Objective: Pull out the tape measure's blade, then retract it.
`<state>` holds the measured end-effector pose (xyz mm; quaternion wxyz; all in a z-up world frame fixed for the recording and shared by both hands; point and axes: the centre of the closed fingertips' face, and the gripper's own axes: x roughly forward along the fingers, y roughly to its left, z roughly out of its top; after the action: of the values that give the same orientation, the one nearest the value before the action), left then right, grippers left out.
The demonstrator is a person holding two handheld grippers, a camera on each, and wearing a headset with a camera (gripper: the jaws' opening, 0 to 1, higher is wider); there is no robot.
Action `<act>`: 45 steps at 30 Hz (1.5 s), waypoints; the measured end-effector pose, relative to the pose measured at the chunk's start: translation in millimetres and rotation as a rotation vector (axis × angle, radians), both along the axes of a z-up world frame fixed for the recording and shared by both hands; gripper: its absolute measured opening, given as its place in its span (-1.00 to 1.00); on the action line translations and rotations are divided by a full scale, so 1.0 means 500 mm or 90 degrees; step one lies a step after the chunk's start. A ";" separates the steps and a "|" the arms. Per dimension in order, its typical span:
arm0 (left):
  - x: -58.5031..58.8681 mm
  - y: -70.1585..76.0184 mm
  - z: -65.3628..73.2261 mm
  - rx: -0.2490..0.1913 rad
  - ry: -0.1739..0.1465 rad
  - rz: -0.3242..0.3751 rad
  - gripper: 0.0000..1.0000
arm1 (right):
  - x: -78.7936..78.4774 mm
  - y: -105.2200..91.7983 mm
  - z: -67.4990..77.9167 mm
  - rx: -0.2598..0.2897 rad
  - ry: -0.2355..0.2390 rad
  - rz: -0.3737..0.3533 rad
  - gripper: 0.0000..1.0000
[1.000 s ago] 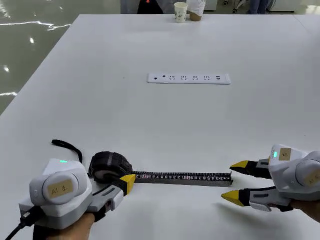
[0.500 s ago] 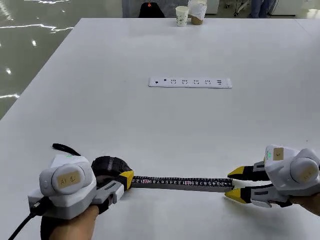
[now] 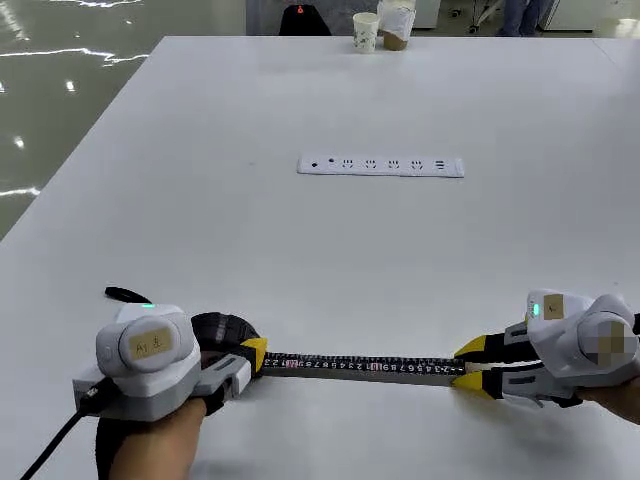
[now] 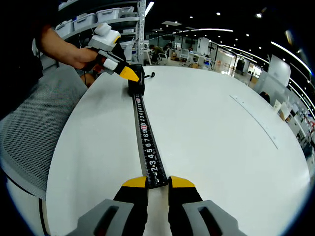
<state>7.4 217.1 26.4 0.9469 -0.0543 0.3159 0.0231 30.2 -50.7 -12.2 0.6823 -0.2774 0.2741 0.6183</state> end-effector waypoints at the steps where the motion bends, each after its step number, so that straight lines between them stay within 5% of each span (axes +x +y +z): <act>1: 0.000 -0.001 0.000 0.000 0.000 0.000 0.19 | 0.000 0.000 0.000 0.000 0.000 0.001 -0.77; 27: 0.009 0.000 -0.024 -0.017 0.050 0.035 0.26 | 0.000 -0.001 0.000 0.000 0.010 -0.006 -0.80; 45: 0.002 0.004 -0.027 0.001 0.059 0.033 0.17 | -0.001 -0.002 0.001 -0.003 0.010 -0.005 -0.82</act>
<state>8.5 219.0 12.8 0.9303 -0.0606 0.3583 0.0500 29.8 -51.8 -11.6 0.6822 -0.2730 0.2819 0.6169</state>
